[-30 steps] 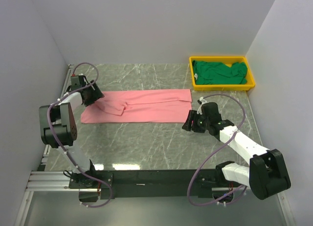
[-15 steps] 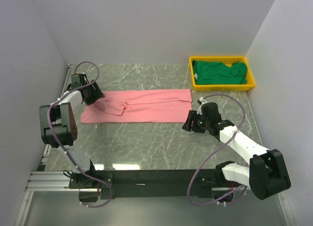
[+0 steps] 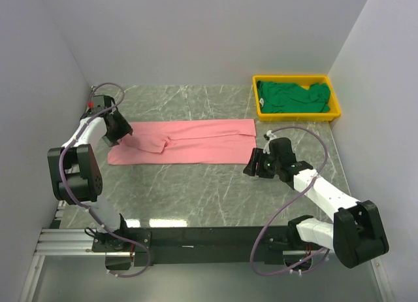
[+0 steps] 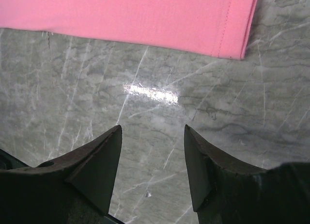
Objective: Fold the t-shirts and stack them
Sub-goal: Fold the tshirt
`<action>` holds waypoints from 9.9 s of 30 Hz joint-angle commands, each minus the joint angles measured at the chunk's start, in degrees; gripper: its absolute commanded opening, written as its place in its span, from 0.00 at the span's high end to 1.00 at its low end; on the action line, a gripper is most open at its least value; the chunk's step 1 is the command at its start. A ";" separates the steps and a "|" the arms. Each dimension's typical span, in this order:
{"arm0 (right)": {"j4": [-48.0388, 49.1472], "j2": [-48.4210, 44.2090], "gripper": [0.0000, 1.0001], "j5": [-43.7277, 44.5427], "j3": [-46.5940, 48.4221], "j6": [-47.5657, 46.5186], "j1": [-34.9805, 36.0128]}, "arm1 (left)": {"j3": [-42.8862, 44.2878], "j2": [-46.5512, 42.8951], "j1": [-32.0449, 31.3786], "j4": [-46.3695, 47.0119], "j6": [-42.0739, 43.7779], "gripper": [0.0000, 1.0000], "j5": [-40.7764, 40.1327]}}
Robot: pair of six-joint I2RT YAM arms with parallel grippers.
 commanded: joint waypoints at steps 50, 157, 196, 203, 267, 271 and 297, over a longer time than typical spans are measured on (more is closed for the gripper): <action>42.15 77.00 0.63 -11.33 65.82 33.88 24.94 | 8.25 16.68 1.46 0.82 -4.79 0.82 -9.56; -15.15 28.65 0.43 11.35 25.91 -8.12 32.93 | 22.66 17.90 -23.76 -5.69 -9.72 0.33 -17.82; -21.84 25.61 0.43 15.39 35.25 6.37 35.23 | 35.69 17.66 -24.64 -5.06 -0.12 0.26 -18.52; -16.75 18.29 0.47 14.17 22.67 8.22 29.33 | 11.36 -3.93 -25.26 -9.91 -6.81 0.25 -17.04; -11.63 28.92 1.00 3.35 16.24 7.61 29.16 | -36.14 -20.85 -47.93 -10.26 -28.17 0.88 -2.36; -13.65 27.26 1.00 1.60 14.66 6.12 29.24 | -35.17 -21.46 -52.49 -13.84 -29.66 0.99 -1.74; -29.83 37.00 1.00 6.07 53.21 -5.57 24.33 | -16.28 -21.04 -33.28 -8.61 -11.66 0.99 -4.37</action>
